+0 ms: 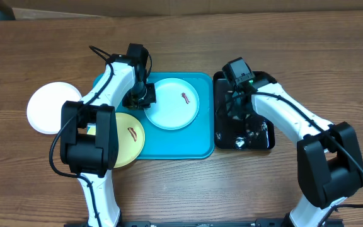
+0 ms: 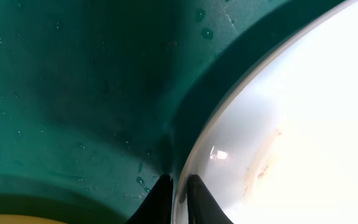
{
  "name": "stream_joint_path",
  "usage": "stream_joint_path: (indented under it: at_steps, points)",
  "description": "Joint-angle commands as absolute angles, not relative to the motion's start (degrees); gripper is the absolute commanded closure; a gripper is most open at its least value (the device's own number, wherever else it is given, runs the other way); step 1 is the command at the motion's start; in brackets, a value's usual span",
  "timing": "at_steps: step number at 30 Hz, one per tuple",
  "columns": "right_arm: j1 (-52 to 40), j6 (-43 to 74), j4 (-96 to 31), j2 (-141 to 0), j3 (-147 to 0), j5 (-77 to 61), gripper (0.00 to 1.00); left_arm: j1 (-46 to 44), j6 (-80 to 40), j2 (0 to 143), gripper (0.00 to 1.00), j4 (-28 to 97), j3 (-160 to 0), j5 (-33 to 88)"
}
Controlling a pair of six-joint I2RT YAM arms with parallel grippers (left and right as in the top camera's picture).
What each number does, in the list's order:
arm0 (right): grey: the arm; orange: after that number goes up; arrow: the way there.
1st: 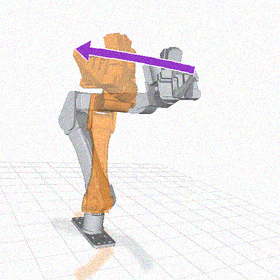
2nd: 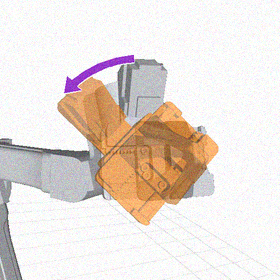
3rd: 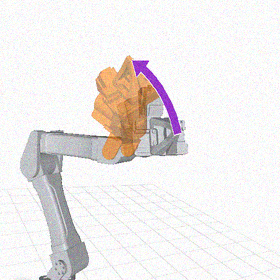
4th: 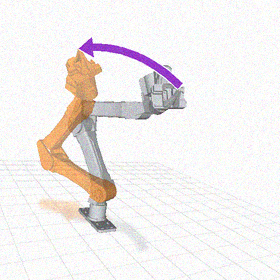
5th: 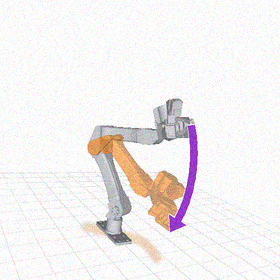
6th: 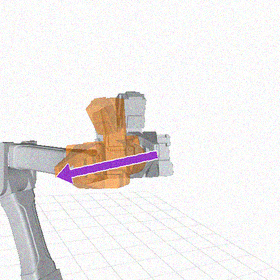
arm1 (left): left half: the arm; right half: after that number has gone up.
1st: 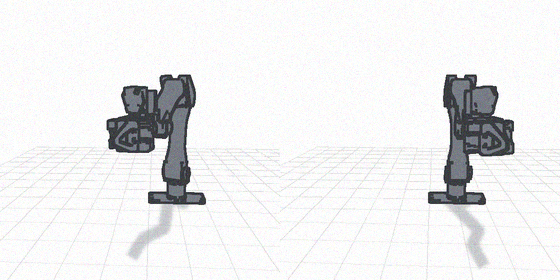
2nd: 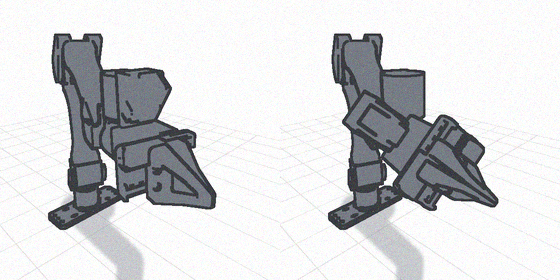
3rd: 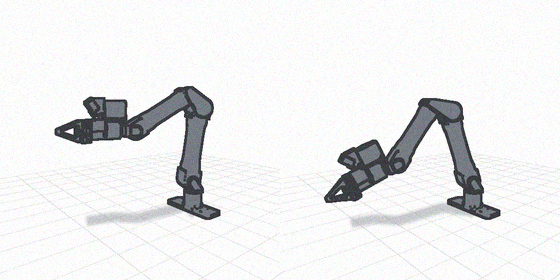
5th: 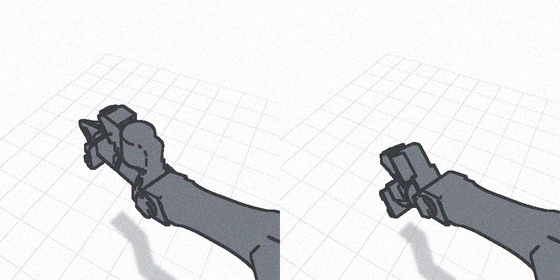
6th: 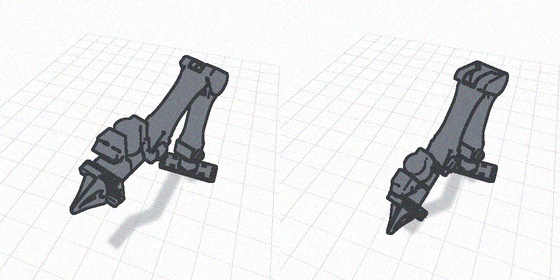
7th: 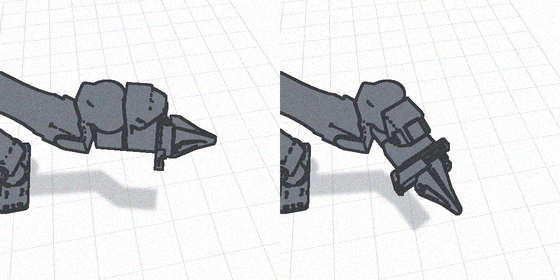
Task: Clean dirty plates on tray and stack at the side
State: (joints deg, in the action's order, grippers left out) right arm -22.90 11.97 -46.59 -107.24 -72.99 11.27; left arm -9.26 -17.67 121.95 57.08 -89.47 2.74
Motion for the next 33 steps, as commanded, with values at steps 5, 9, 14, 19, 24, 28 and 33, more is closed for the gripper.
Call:
stream_joint_path:
  at_steps: [5,9,14,19,24,28,33]
  points:
    - [-22.8,12.3,-39.7,-105.6,-66.4,10.9,0.96,-9.0,-17.8,122.1,0.88,57.2,-89.0,1.9]
    - [-22.8,12.3,-37.0,-105.6,-64.5,10.9,0.96,-9.0,-17.8,122.1,0.88,57.2,-89.0,1.9]
    - [-22.7,12.2,-40.5,-104.4,-68.8,10.9,0.96,-9.0,-17.8,122.1,0.88,57.2,-89.0,1.9]
    - [-22.7,12.2,-49.9,-101.6,-78.2,10.9,0.97,-9.0,-17.8,122.1,0.88,57.2,-89.0,1.9]
    - [-22.7,12.3,-51.4,-101.5,-77.2,10.6,0.96,-9.0,-17.8,122.1,0.87,57.1,-89.0,1.9]
    - [-22.7,12.3,-48.4,-102.6,-73.2,7.6,0.96,-9.0,-17.8,122.1,0.84,56.9,-89.0,1.9]
    - [-22.7,12.3,-38.2,-102.7,-65.0,7.6,0.96,-9.0,-17.8,122.1,0.83,56.9,-89.0,1.9]
